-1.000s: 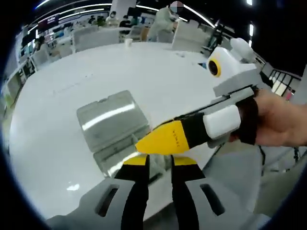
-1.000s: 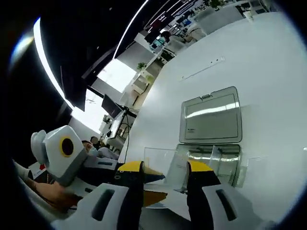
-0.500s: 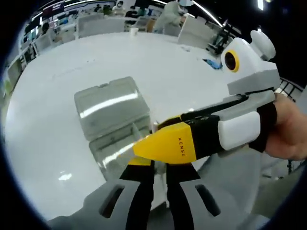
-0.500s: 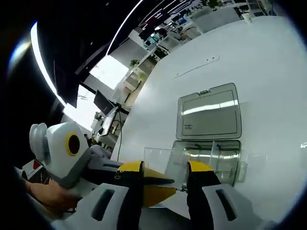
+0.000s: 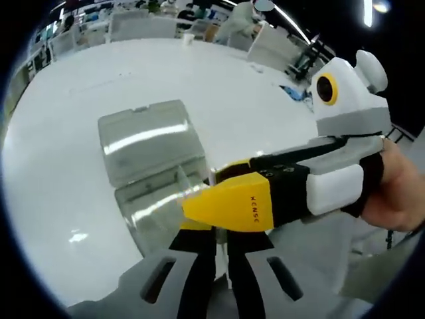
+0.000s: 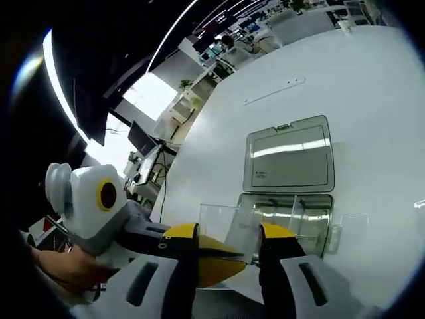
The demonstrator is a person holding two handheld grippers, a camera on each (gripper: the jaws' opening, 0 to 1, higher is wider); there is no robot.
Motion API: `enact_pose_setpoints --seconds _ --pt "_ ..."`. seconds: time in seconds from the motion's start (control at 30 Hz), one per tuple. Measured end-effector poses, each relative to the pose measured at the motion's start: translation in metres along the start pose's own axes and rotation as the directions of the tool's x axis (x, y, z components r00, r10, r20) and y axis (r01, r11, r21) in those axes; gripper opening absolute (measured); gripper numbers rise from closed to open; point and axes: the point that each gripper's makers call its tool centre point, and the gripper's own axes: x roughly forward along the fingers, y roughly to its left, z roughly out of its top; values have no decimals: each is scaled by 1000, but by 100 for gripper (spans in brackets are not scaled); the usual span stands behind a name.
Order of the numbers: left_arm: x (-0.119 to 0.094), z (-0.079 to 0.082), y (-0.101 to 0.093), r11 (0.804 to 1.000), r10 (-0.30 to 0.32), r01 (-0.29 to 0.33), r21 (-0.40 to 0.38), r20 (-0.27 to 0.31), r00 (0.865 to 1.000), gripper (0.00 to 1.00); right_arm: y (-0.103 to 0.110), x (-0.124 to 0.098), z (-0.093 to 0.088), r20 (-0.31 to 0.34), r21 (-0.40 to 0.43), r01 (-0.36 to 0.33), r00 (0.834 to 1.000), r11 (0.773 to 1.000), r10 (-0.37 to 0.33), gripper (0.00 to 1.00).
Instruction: Insert the divider into the dual guide fixture by aligning both edges with the guide slots and pushing it downward to the bottom, including one-sided entry, uneven engagement, binding, and posture correction.
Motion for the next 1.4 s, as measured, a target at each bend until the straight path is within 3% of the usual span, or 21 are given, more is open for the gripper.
enact_pose_setpoints --seconds 0.17,0.27,0.33,0.47,0.83,0.97,1.07,1.13,1.2,1.33,1.4 --pt "-3 -2 -1 997 -45 44 -64 -10 999 2 4 -2 0 -2 -72 -19 1000 997 19 34" --pt "-9 -1 2 995 -60 59 -82 -6 998 2 6 -6 1 7 -73 -36 999 997 37 36" --pt "-13 -3 4 994 -72 70 -85 -12 997 2 7 -7 1 14 -77 -45 999 996 46 42" --pt "-23 -3 7 987 -109 106 -120 -16 994 2 9 -15 5 46 -104 -65 997 992 70 43" --pt "-34 -2 23 979 -125 110 -171 -78 989 2 5 -35 -6 75 -225 -74 993 971 93 47" --pt "-32 -1 29 982 -112 91 -168 -120 986 2 7 -39 -11 97 -303 -61 991 951 94 49" --pt "-30 -1 33 975 -111 78 -209 -150 982 2 10 -40 -18 103 -372 -52 990 927 97 51" --pt "-30 -6 39 976 -79 35 -215 -197 977 2 9 -40 -24 97 -408 -43 991 912 90 54" --pt "-27 -7 45 974 -59 10 -228 -212 976 2 12 -42 -25 106 -428 -45 989 903 99 54" --pt "-23 -8 54 962 -38 -27 -272 -230 973 2 15 -44 -27 96 -515 -56 988 855 123 56" --pt "-22 -9 57 956 -12 -59 -288 -240 971 2 16 -47 -26 100 -532 -62 986 844 136 58"
